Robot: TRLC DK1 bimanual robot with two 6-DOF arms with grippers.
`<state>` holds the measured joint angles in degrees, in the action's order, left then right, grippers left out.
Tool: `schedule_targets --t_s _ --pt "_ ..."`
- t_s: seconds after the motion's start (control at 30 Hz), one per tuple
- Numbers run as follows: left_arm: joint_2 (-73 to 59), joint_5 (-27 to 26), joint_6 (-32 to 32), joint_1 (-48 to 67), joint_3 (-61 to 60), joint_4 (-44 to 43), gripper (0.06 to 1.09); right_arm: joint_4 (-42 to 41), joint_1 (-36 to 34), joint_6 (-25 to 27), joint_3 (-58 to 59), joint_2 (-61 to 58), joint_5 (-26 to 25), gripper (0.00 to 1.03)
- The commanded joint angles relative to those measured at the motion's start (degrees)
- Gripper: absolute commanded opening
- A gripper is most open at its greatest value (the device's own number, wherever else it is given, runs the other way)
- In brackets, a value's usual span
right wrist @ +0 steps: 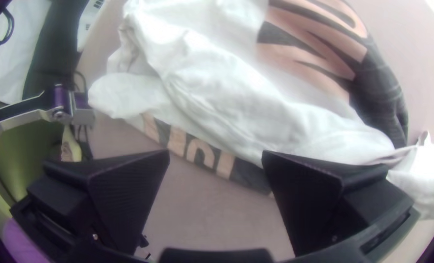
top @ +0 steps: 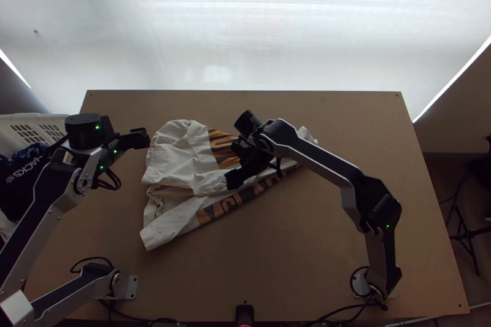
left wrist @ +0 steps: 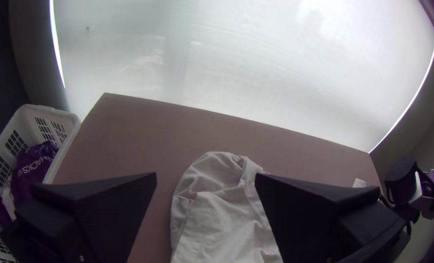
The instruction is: Fold the t-shirt
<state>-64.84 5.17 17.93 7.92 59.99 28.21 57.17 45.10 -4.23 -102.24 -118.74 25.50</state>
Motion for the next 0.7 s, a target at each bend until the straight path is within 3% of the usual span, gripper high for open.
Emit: schedule_targets --t_s 0.0,0.33,0.67 --pt "0.4 -0.8 -0.7 -2.4 -0.7 0.2 1.04 0.0 3.5 5.5 -6.4 -2.6 -0.6 0.88" --pt "0.4 -0.9 -0.5 -4.4 -2.5 -1.0 1.04 0.0 10.4 19.9 -10.4 -5.0 -11.0 0.88" --pt "2.4 -3.5 -0.5 -9.4 -5.8 -2.3 1.04 0.0 12.5 21.9 -19.1 -13.4 -13.0 0.88"
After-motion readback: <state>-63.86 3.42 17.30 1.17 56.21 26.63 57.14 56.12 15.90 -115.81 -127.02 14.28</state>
